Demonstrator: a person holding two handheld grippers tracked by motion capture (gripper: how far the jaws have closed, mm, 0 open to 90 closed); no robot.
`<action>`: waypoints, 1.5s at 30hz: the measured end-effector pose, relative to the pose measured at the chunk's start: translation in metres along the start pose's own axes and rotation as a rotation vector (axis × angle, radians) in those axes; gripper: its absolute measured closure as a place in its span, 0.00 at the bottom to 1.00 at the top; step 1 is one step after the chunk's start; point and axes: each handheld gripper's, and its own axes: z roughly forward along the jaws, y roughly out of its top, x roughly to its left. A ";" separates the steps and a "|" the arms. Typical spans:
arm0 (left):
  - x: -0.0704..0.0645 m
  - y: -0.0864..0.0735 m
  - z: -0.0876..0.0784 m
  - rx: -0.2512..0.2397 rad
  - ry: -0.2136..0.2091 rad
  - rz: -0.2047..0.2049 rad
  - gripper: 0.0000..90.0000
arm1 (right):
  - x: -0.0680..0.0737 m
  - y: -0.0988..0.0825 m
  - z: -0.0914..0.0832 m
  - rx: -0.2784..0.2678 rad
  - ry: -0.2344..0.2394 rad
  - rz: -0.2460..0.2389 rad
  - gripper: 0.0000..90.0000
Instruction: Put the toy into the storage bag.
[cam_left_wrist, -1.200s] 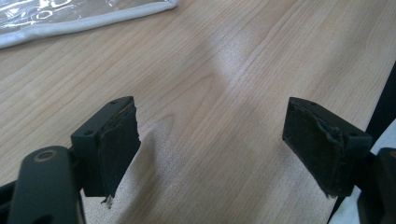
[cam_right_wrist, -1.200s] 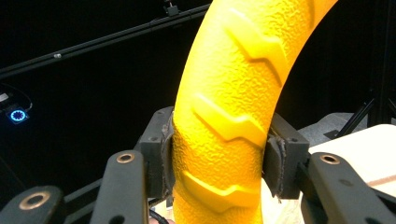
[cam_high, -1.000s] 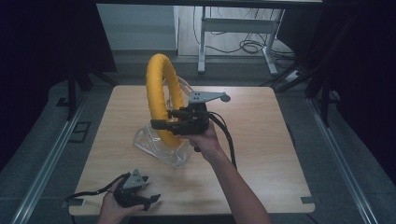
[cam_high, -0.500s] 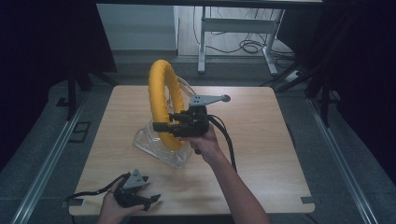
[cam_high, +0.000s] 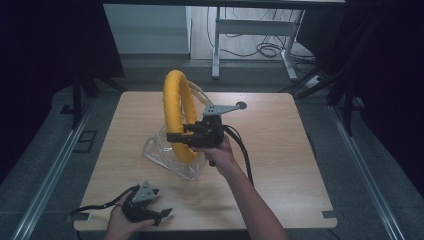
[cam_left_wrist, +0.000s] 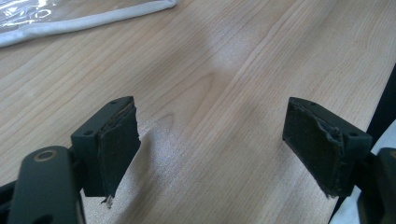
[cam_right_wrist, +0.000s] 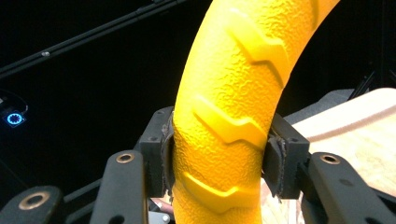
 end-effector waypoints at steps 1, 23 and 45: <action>0.000 0.000 0.000 0.001 0.000 0.001 0.20 | -0.004 -0.003 0.001 0.004 -0.002 0.010 0.57; 0.000 0.000 0.000 0.004 0.000 0.002 0.20 | -0.009 -0.016 0.003 0.056 -0.154 -0.068 0.40; 0.001 0.001 -0.002 -0.007 0.007 -0.004 0.20 | 0.014 -0.040 -0.054 0.079 -0.315 -0.152 0.29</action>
